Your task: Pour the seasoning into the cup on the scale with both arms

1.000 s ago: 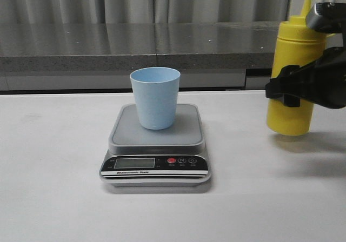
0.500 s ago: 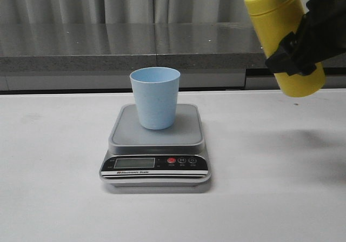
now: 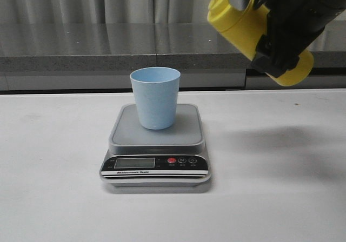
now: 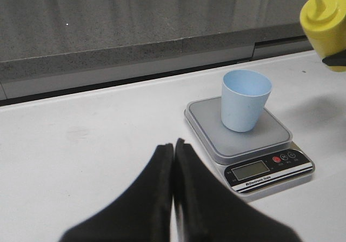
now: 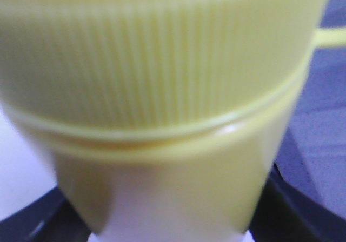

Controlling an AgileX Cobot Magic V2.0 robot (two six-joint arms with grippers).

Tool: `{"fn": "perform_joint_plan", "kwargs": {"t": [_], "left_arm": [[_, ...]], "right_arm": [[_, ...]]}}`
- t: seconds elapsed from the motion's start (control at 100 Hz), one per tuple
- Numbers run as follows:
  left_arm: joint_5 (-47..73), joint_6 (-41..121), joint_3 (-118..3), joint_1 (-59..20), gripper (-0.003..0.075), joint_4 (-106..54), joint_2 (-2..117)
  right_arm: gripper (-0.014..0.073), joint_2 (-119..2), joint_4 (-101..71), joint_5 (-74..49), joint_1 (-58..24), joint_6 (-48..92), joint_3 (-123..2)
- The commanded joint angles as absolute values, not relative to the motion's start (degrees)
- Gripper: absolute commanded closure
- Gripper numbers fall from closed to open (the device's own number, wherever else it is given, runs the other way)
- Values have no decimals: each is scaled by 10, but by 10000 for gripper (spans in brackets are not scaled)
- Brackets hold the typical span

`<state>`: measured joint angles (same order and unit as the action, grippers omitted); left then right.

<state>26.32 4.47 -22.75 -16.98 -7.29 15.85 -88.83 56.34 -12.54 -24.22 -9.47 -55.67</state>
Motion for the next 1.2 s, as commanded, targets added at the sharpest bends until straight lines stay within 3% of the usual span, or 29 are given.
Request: {"fn": "perform_joint_plan", "kwargs": {"t": [0.0,0.67,1.19], "left_arm": [[223,39,-243,-169,741,-81,163],[223,39,-243,-169,741,-81,163],[223,39,-243,-169,741,-81,163]], "right_arm": [[654,-890,613,-160,-256,-117,-592],[654,-934,979,-273,-320,-187,-618],[654,-945,1030,-287,-327,-179,-618]]}}
